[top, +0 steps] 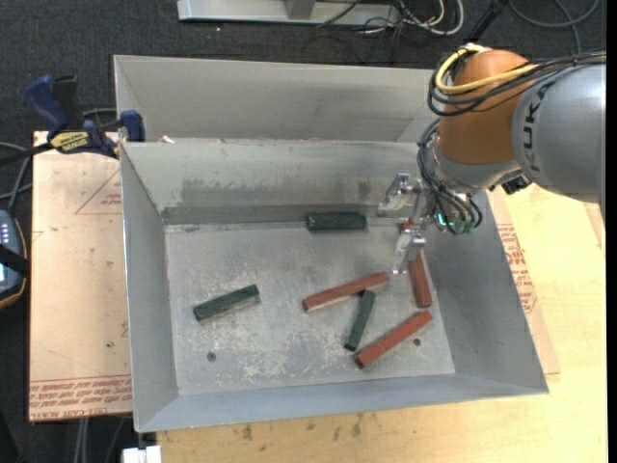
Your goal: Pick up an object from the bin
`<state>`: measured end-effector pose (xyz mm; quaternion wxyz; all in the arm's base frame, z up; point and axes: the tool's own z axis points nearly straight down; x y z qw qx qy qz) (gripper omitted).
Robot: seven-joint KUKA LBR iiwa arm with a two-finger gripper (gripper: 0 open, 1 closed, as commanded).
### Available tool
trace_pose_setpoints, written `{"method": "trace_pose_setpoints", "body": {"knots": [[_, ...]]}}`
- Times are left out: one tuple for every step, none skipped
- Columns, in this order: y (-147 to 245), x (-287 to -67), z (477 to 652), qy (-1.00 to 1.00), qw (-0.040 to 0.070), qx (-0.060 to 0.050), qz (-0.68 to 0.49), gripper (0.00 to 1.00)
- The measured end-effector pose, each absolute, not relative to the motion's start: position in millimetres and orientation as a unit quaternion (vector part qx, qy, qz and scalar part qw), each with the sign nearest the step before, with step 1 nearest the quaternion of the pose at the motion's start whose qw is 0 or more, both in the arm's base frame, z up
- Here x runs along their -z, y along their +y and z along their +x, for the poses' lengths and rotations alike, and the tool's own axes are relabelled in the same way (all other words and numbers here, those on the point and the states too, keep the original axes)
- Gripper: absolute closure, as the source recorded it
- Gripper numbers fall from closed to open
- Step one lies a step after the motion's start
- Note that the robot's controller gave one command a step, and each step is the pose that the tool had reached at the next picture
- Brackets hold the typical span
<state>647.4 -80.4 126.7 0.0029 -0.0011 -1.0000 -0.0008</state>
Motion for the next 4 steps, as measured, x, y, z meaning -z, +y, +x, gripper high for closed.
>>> {"method": "trace_pose_setpoints", "body": {"knots": [[-80.3,-131.6,649.4,-1.0,-0.001,0.0,-0.001,0.0],[-86.8,-99.3,631.8,-0.999,-0.003,0.0,0.037,0.0],[-71.7,-78.8,550.8,-1.0,-0.012,-0.001,0.012,1.0],[-71.7,-78.7,550.8,-1.0,-0.012,-0.001,0.012,1.0]]}}
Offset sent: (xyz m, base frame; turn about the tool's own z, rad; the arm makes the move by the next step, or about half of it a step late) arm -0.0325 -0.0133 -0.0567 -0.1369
